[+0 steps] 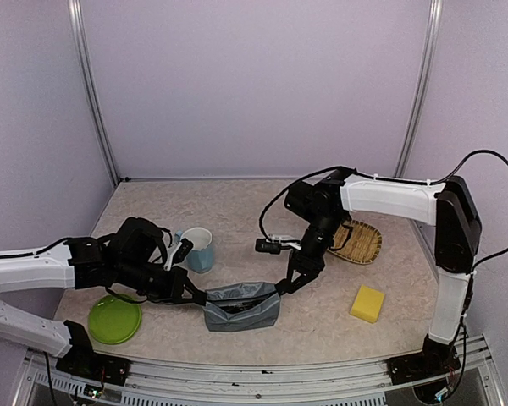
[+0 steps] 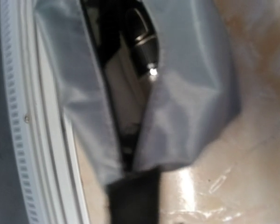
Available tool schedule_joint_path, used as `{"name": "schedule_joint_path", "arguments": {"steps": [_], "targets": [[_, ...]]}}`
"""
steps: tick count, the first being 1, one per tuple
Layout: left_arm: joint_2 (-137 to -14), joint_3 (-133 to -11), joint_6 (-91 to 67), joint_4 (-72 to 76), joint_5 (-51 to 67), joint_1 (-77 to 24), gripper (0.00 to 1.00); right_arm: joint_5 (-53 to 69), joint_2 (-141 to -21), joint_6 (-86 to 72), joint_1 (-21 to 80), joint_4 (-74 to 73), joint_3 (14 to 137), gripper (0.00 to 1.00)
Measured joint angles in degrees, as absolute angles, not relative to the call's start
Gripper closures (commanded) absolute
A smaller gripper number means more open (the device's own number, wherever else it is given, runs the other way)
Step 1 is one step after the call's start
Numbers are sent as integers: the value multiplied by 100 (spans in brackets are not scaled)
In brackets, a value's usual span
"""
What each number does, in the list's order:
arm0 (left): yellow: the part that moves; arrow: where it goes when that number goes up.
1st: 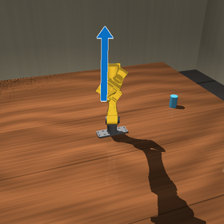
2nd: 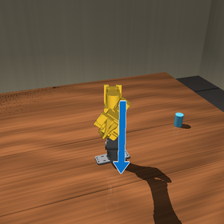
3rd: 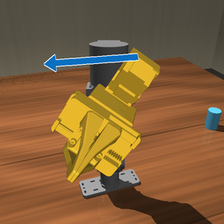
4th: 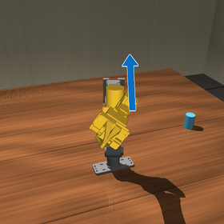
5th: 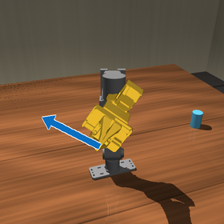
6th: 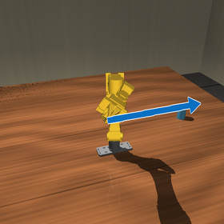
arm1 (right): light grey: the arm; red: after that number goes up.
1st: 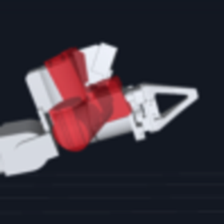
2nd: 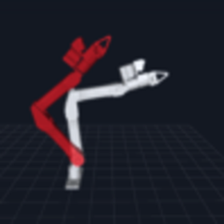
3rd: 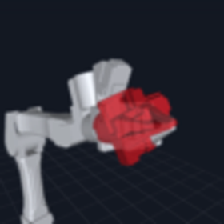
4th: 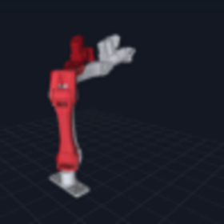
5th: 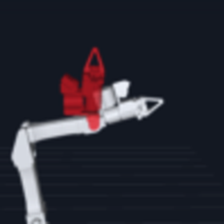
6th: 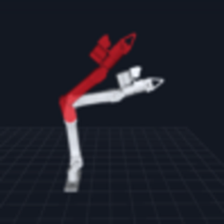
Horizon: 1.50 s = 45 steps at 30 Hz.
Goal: Sort the hair-cutting tools
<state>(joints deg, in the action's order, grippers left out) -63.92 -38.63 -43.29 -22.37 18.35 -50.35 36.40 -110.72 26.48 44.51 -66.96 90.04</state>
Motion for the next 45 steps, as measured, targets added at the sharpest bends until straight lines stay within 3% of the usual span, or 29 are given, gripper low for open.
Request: {"name": "schedule_joint_path", "arguments": {"steps": [1,2,8,21,23,24,25,26,27,31,37,38,42,45], "targets": [[-6399,-3881,-4329,-2235,1826,-5035,100,3699,-11089,2648,4451,-6722,9006,99],[-6403,-3892,-4329,-2233,1815,-5035,100,3745,-11104,2648,4451,-6757,9006,100],[-6554,-4045,-4268,-2235,1754,-5037,100,3924,-11124,2676,4305,-6814,9039,100],[-7314,-4449,-3927,-1470,1199,-5022,100,4322,-11013,2786,2928,-6748,9076,100],[-7699,-4659,-3837,-1428,1199,-5017,98,4322,-11013,2792,2877,-6731,8993,81],[-7865,-4759,-3798,-1411,1199,-5015,96,4318,-11013,2810,2849,-6711,8960,67],[-8073,-4919,-3745,-1400,1201,-5009,91,4320,-11004,2792,2818,-6665,8925,47],[-8285,-5083,-3699,-1367,1203,-5004,87,4307,-10989,2790,2788,-6593,8884,7],[-8466,-5240,-3653,-1358,1199,-4995,82,4283,-10965,2764,2757,-6536,8833,1],[-8702,-5575,-3505,-1389,943,-5072,64,3940,-10473,2888,2571,-6195,8248,0],[-8357,-5826,-3157,-1605,-30,-5627,55,3116,-8718,3347,2255,-5537,6875,0],[-8311,-5889,-3068,-1601,-198,-5719,55,2985,-8405,3496,2226,-5428,6608,3],[-8252,-6193,-2679,-1577,-650,-5966,54,2410,-7800,4134,2158,-5290,5721,30],[-8318,-6438,-2482,-1562,-867,-6097,54,1931,-7872,4335,2010,-5238,5172,36]]}}
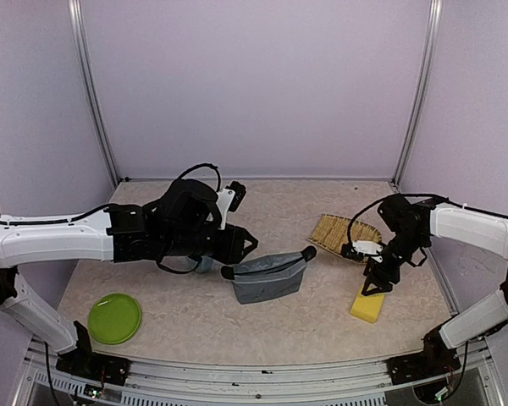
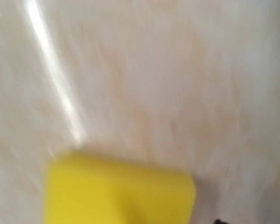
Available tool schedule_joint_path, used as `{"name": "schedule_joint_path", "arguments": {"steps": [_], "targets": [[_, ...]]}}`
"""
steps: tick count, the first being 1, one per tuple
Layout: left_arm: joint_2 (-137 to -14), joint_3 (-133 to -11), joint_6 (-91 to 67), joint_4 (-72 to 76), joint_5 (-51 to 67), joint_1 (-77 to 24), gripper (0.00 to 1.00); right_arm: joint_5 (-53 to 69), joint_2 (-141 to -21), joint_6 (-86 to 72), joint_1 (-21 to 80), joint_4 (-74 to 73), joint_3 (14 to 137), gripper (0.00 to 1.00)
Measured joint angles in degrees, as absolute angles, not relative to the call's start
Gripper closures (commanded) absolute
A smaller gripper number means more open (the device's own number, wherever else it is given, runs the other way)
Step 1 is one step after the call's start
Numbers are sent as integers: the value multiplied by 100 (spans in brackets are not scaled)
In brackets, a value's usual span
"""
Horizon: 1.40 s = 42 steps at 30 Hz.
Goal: Sort the hair-cutting tools
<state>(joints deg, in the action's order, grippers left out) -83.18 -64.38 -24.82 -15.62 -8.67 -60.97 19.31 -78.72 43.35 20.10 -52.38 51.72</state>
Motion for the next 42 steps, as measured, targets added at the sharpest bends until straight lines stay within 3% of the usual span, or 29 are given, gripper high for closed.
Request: {"name": "schedule_joint_path", "arguments": {"steps": [8,12,13,16,18,30,31,33,42], "targets": [[-8650,-6785,-2257,-1472,-1009,-6305,54,1232,-7940,4241,1723,-5022,4842,38],[-8724,-6785,-2239,-1476,-893,-6305,54,1063,-8145,4110,1658,-4836,4831,34],[-8729,-6788,-2241,-1472,-847,-6305,54,1031,-8217,4084,1627,-4810,4818,38],[-8729,-6788,-2246,-1463,-744,-6305,53,1028,-8506,4058,1562,-4823,4781,84],[-8729,-6788,-2263,-1461,-687,-6305,53,1236,-8739,3999,1544,-4932,4790,100],[-9439,-7131,-2775,-1420,-8,-6294,43,2768,-8785,3828,1890,-6007,6466,100],[-9489,-7142,-2821,-1376,67,-6300,34,2832,-8735,3798,1992,-6038,6652,100],[-9559,-7164,-2886,-1258,209,-6307,29,2963,-8639,3726,2237,-6082,7089,100],[-10060,-7741,-3186,-770,760,-6316,29,3033,-8825,3450,3009,-6143,8322,100]]}}
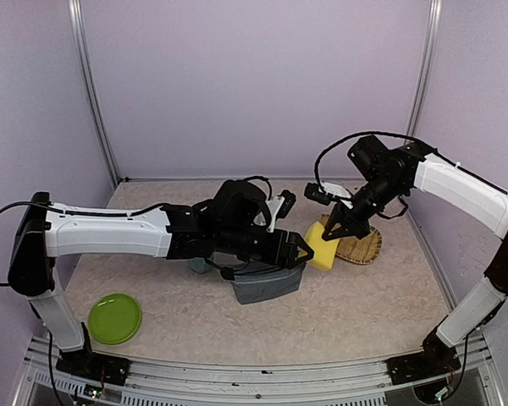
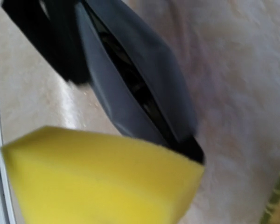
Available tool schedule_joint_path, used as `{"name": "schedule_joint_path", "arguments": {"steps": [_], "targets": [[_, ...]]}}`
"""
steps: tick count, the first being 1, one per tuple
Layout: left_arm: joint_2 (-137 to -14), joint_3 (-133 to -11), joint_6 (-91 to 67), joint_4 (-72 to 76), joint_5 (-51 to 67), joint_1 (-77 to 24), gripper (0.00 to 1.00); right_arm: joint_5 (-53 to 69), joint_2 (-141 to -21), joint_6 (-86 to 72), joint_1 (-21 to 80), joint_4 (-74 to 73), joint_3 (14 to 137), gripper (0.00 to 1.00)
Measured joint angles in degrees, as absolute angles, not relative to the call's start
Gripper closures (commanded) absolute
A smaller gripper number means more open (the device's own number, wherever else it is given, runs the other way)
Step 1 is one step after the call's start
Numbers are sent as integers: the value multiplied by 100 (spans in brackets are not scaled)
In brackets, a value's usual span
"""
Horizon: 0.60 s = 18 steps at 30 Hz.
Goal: Sort the hair-cutting tools
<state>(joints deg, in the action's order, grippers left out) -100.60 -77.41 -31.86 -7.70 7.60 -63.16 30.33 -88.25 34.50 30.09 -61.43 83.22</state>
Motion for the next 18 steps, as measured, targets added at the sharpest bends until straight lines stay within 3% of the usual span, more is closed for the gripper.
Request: {"name": "schedule_joint_path", "arguments": {"steps": [7,16,18], "targets": [[-10261,-7765,-3441,-552,926,-6289,33,2995,-9056,3330,3527,-6167,8560,100],[-10294,-7575,-3732,119,1396,-6112,59,3083,-9065,3264,3640,-6195,8729,100],[-10294,-7487,-3804,250,1527,-6069,71,3087,-9065,3247,3642,-6195,8729,100]]}}
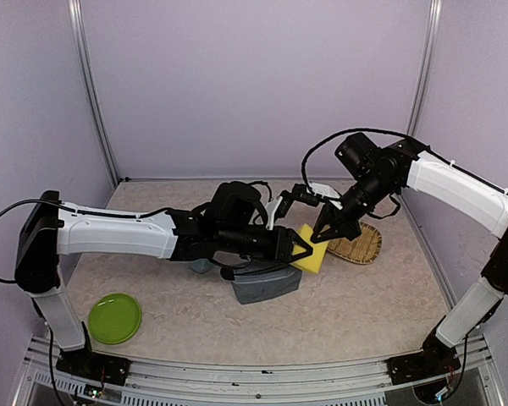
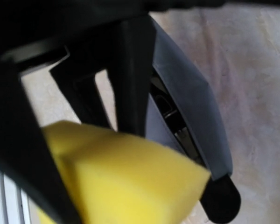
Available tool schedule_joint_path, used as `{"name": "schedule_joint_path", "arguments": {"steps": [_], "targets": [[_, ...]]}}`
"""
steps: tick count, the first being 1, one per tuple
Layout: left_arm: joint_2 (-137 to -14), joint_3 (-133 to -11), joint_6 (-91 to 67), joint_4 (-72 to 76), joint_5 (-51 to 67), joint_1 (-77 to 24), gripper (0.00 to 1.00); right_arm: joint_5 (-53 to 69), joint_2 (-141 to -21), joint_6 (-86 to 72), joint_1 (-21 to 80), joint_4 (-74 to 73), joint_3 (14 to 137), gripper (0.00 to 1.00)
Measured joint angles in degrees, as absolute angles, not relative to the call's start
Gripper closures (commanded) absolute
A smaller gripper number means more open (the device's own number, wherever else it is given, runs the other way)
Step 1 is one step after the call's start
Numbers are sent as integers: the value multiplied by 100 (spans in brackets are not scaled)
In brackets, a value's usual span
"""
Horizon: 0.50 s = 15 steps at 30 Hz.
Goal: Sort the hair-cutting tools
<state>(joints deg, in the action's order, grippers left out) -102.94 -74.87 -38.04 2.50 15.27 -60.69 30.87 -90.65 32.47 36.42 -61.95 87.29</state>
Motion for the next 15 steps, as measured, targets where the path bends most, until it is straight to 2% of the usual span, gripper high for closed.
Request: {"name": "schedule_joint_path", "arguments": {"steps": [2,3,4,5,7,9,15], "targets": [[-10294,-7422,-3835,360,1675,-6018,83,3094,-9065,3247,3645,-6195,8729,100],[-10296,-7408,-3887,384,1723,-6005,88,3105,-9065,3247,3647,-6195,8729,91],[-10294,-7395,-3863,416,1806,-5981,91,3114,-9065,3242,3649,-6193,8729,76],[-10294,-7389,-3863,429,1848,-5964,93,3118,-9065,3225,3647,-6187,8731,66],[-10259,-7317,-3774,423,1898,-5933,97,3129,-9065,3170,3573,-6143,8731,53],[-10125,-7142,-3581,320,1811,-5907,100,3205,-9056,3181,3470,-6049,8711,48],[-9063,-6357,-2757,-495,939,-5826,100,3284,-9085,3264,3120,-5690,8600,40]]}}
